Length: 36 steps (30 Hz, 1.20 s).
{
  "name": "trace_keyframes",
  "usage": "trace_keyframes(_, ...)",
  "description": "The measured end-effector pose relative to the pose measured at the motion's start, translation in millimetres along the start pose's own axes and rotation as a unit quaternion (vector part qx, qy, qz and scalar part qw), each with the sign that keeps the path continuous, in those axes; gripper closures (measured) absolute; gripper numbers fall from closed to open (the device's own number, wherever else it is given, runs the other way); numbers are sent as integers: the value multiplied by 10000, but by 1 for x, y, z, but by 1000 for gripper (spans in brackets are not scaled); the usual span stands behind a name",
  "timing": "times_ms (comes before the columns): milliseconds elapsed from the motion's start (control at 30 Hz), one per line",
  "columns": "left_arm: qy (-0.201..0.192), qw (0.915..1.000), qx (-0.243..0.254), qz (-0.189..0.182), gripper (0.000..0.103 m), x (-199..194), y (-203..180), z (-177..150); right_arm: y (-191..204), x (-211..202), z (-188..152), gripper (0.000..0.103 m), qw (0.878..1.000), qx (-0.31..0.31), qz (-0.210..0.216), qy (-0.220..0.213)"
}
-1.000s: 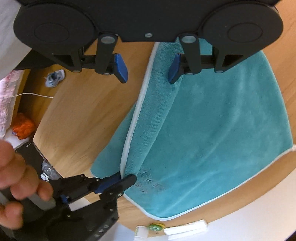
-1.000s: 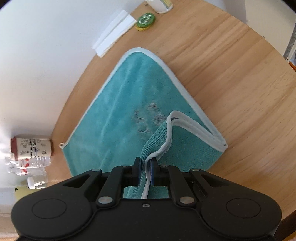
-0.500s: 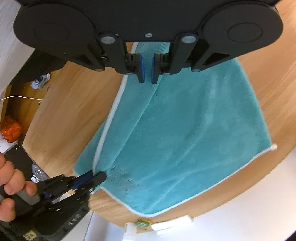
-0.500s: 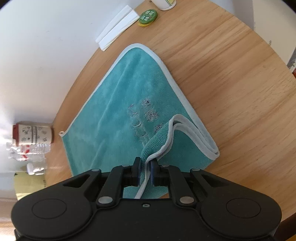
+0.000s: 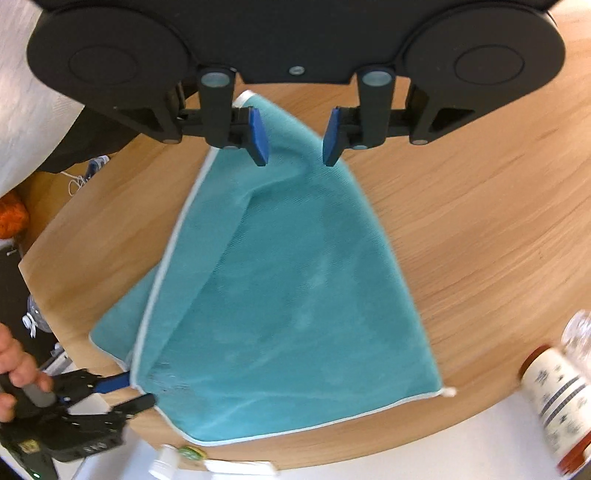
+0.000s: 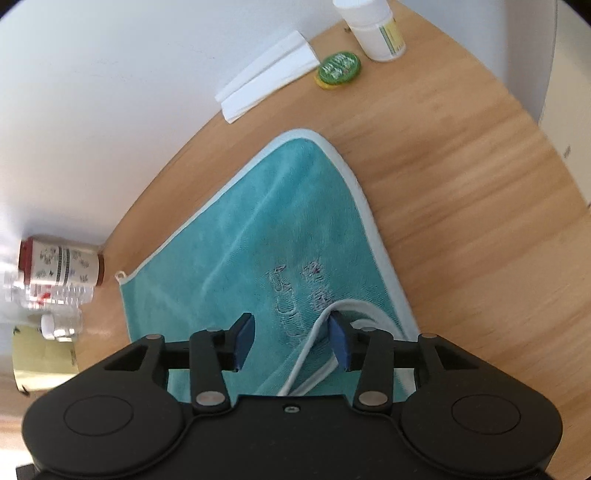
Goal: Fold towel
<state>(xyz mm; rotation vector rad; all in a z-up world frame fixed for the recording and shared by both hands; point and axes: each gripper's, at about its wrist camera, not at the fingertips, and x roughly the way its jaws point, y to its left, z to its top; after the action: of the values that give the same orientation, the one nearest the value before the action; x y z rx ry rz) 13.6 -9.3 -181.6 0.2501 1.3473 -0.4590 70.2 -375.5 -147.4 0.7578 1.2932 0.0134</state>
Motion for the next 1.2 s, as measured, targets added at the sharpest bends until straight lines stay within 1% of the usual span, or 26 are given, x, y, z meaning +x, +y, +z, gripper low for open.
trace_keyframes(33, 23, 10000, -28, -6, 63, 1, 1, -2, -4, -7, 2, 54, 9998, -115, -171, -77)
trace_keyframes(100, 70, 9999, -78, -45, 62, 3, 1, -5, -11, -17, 4, 54, 9993, -153, -296, -170)
trace_keyframes(167, 170, 9998, -78, -107, 62, 5, -6, -13, -17, -19, 3, 54, 9995, -115, -291, -89)
trace_keyframes(267, 270, 9996, -43, -94, 62, 10, -8, -20, -22, -22, -2, 54, 9994, -176, -288, 44)
trace_keyframes(367, 292, 9985, -333, -311, 62, 9, -8, -24, -25, -19, -14, 54, 9987, -327, -367, 157)
trace_keyframes(500, 238, 9972, -498, -514, 62, 7, -16, -27, -25, -12, -32, 54, 9959, -658, -602, 140)
trace_keyframes(633, 297, 9922, -875, -832, 62, 13, -17, -30, -23, -13, -30, 54, 9939, -880, -668, -20)
trace_keyframes(700, 251, 9888, -1082, -997, 62, 15, -19, -31, -25, -16, -24, 54, 9944, -898, -555, -89)
trace_keyframes(733, 217, 9869, -1220, -1033, 62, 15, -19, -31, -27, -14, -20, 54, 9953, -841, -472, 27)
trace_keyframes(800, 210, 9845, -1402, -1029, 62, 18, -17, -33, -29, -13, -16, 54, 9957, -784, -487, 53)
trace_keyframes(867, 221, 9824, -1585, -963, 62, 21, -15, -32, -25, -13, -17, 54, 9938, -992, -497, 6)
trace_keyframes(933, 232, 9816, -1686, -860, 61, 23, -17, -32, -17, -17, -19, 54, 9865, -1490, -671, -119)
trace_keyframes(1000, 213, 9816, -1721, -796, 61, 26, -18, -35, -10, -20, -22, 54, 9754, -2010, -880, -227)
trace_keyframes(1067, 142, 9826, -1701, -733, 62, 27, -19, -35, -7, -20, -23, 54, 9647, -2425, -1008, -197)
trace_keyframes(1133, 3, 9837, -1687, -616, 72, 26, -21, -35, -4, -19, -27, 54, 9457, -3022, -1195, -106)
trace_keyframes(1167, -30, 9838, -1698, -572, 85, 25, -20, -35, -3, -20, -29, 54, 9380, -3245, -1213, -117)
trace_keyframes(1200, -71, 9833, -1733, -552, 87, 23, -19, -35, -1, -20, -31, 54, 9291, -3483, -1233, -129)
